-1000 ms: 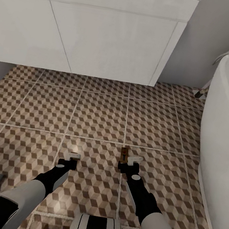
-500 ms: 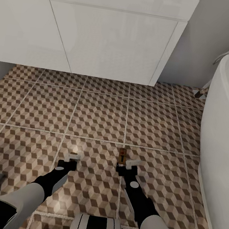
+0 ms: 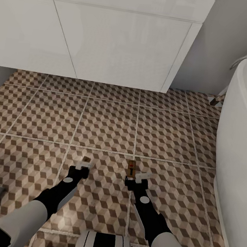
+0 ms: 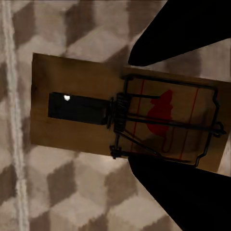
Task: Take the four mousetraps from the cabinet in the bathroom and place them on the bathroom floor. Make sure all four end up on the same floor surface, and ensure that at least two of them are either under or directly next to the same bathroom sink.
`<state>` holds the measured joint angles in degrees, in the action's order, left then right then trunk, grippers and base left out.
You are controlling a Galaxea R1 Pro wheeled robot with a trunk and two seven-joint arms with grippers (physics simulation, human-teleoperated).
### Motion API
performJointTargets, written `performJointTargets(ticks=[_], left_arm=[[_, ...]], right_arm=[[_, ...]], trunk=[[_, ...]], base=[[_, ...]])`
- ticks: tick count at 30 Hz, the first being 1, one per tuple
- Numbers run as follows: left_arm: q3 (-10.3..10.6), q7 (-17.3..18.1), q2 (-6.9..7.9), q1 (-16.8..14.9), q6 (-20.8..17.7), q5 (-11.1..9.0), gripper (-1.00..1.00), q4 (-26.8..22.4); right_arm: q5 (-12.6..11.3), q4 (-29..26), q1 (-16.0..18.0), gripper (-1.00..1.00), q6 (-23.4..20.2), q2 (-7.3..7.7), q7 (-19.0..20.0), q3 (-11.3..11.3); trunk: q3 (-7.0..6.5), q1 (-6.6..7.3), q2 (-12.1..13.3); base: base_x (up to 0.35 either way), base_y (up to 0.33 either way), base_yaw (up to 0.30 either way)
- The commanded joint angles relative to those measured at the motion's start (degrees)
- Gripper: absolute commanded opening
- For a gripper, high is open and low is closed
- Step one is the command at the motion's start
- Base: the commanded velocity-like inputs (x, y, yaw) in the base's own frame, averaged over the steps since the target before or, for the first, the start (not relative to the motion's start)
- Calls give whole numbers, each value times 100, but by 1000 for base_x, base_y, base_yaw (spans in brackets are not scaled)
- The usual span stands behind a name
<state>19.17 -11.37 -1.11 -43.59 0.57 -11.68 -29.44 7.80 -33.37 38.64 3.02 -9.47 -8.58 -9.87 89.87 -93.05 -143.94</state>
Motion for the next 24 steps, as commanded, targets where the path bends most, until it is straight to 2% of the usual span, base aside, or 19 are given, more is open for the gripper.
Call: performJointTargets(ticks=[1, 5, 9, 15, 19, 24], left_arm=[[94, -49, 6, -2, 5, -63, -100, -156], [158, -49, 3, 0, -6, -63, -100, -621], [170, -49, 7, 0, -14, -63, -100, -748], [181, -51, -5, 10, -20, -75, -100, -383], [240, -76, -40, 22, -2, -66, -100, -309], [452, -106, -48, 28, 4, -58, -100, -247]], right_arm=[[35, 5, 3, -100, 6, 3, -30, -15], [42, 6, 3, -100, 6, 12, -30, -15], [62, 5, 1, -100, 6, 14, -30, -15], [71, 6, 2, -100, 6, 1, -30, -15], [72, 6, 1, -100, 6, -8, -30, -15], [72, 13, 3, -100, 6, -1, -31, -15]], trunk=[[3, 1, -1], [3, 1, -1], [3, 1, -1], [3, 1, -1], [3, 1, -1], [3, 1, -1]], base=[[0, 0, 0], [0, 0, 0], [0, 0, 0], [0, 0, 0], [0, 0, 0], [0, 0, 0]])
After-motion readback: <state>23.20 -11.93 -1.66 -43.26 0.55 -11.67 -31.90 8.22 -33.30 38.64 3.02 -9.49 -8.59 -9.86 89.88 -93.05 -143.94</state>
